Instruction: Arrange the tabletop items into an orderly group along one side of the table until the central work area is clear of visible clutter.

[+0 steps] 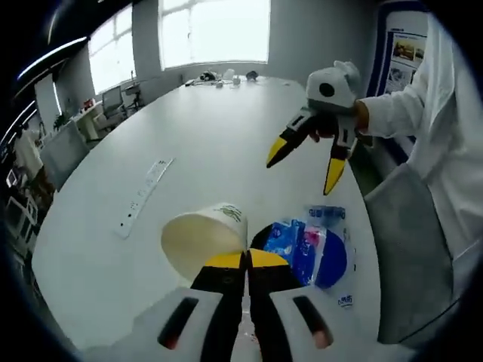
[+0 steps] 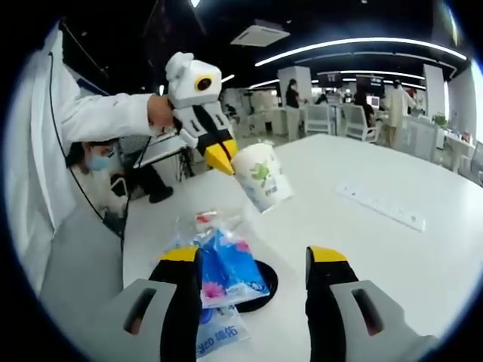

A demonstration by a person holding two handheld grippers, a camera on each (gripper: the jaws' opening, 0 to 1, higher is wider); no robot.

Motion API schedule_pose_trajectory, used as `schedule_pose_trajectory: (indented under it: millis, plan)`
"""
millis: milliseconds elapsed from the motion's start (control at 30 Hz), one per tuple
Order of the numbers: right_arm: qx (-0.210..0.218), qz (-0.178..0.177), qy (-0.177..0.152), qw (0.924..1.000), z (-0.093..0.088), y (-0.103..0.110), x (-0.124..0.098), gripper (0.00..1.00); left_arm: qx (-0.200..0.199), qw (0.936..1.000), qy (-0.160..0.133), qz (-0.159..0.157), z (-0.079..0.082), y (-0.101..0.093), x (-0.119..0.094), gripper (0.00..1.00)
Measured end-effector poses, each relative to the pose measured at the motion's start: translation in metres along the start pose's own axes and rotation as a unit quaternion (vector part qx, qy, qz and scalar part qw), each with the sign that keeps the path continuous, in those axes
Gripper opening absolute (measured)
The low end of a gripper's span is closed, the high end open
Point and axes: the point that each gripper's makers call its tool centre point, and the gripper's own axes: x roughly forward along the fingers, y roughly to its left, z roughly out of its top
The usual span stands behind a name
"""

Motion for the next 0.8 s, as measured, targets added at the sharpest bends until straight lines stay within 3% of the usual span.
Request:
schedule_pose_trajectory:
  millis: [133,200,333,500,800]
  plan:
    - [-0.002,-0.001,-0.001,1.0,0.002,-0.002,-0.001,0.53,0.02,0.9997,0.015,-0.003,0.005,0.004,-0.002,0.0]
    - [-0.003,-0.002,-0.001,1.0,0.001,-0.002,-0.003,0.53,0.048,0.9979,0.044,-0.001,0.003,0.009,-0.004,0.0]
    - [0.0,-0.003,0.0,1.0,-0.002,-0.002,-0.005,0.53,0.063,0.9965,0.055,-0.008,0.009,0.016,-0.004,0.0]
    - [0.008,-0.008,0.001,0.9999,-0.01,-0.005,-0.011,0.52,0.102,0.9905,0.091,-0.013,0.009,0.027,0.003,0.0]
    - [0.025,-0.024,0.007,0.9994,-0.029,-0.008,-0.025,0.52,0.125,0.9833,0.128,-0.032,-0.002,0.041,0.02,0.0]
